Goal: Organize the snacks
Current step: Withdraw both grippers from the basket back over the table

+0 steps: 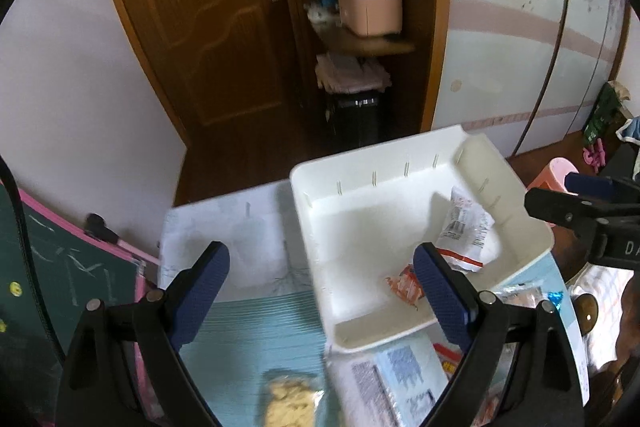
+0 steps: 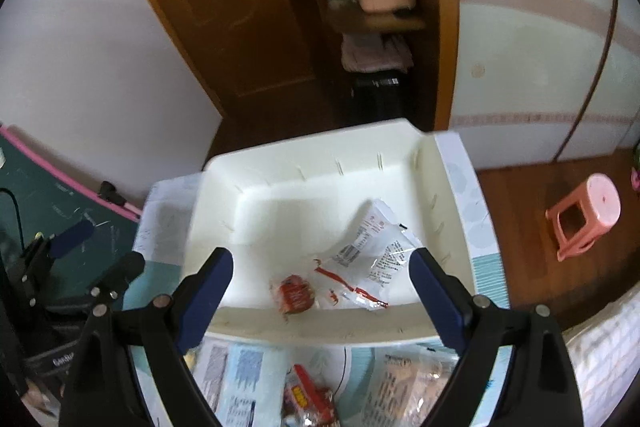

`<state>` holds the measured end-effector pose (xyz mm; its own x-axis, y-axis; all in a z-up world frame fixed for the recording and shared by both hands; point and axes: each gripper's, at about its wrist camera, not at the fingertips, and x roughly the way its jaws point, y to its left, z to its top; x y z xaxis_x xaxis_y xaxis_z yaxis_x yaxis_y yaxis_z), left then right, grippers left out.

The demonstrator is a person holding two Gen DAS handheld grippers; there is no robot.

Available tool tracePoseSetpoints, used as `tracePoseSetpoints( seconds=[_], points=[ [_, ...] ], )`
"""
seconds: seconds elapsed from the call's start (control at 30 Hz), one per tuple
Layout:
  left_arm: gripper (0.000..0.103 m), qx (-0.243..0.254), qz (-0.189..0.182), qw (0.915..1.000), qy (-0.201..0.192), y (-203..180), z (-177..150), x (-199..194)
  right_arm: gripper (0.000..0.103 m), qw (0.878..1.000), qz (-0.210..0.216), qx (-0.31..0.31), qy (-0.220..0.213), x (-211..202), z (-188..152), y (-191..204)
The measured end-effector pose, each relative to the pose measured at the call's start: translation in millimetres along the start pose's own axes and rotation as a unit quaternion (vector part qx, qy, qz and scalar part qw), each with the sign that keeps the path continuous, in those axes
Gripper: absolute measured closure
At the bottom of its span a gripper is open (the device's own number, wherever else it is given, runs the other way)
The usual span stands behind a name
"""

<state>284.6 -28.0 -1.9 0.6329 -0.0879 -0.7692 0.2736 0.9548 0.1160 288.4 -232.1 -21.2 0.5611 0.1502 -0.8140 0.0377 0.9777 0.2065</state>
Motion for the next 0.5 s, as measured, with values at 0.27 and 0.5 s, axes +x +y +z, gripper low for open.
tracePoseSetpoints(
  seconds=[0.27,0.5],
  points=[
    [0.01,-0.004,-0.005,0.9989,-0.046,20,-22,-84,0.013,0.997,-0.036,-0.053,-0.049,-87,-25,41],
    [0.01,-0.005,-0.012,0.9978,-0.065,33,-56,-131,0.013,0.996,0.002,-0.056,-0.073,-137,-59,63]
  ],
)
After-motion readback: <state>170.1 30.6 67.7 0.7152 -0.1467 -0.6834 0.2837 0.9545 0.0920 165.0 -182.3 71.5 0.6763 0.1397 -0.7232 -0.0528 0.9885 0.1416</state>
